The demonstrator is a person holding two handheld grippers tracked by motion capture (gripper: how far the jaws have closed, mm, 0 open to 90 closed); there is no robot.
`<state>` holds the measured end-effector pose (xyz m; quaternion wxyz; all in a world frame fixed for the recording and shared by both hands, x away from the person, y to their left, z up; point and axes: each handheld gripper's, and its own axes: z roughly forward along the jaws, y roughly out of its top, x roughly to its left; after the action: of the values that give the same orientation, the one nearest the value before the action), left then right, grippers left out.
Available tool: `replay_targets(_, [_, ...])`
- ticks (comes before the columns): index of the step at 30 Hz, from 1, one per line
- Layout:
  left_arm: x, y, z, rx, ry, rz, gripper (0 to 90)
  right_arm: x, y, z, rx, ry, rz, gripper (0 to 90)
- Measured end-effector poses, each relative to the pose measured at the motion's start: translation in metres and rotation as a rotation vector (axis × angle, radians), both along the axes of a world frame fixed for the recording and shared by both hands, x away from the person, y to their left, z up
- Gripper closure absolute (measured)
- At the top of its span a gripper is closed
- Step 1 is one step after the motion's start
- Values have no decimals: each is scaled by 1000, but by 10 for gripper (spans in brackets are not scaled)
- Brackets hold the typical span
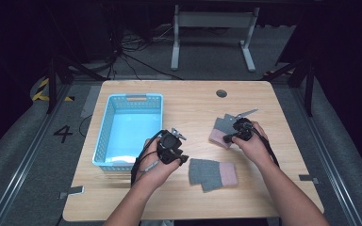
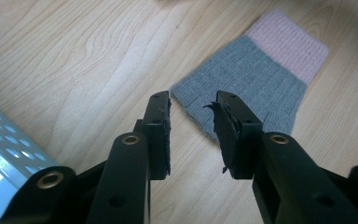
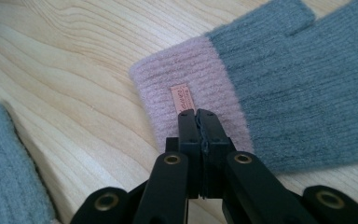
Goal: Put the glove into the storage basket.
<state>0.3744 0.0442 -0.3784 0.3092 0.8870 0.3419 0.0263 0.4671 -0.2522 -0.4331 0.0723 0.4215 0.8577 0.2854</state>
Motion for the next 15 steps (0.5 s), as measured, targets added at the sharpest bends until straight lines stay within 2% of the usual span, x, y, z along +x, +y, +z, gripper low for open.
replay_targets(10, [0, 0, 0, 2, -1, -1, 662, -7, -13, 2, -17, 16, -11, 900])
replay_targets(15, [0, -2, 0, 4, 0, -4, 659, -11, -21, 4, -42, 20, -20, 900])
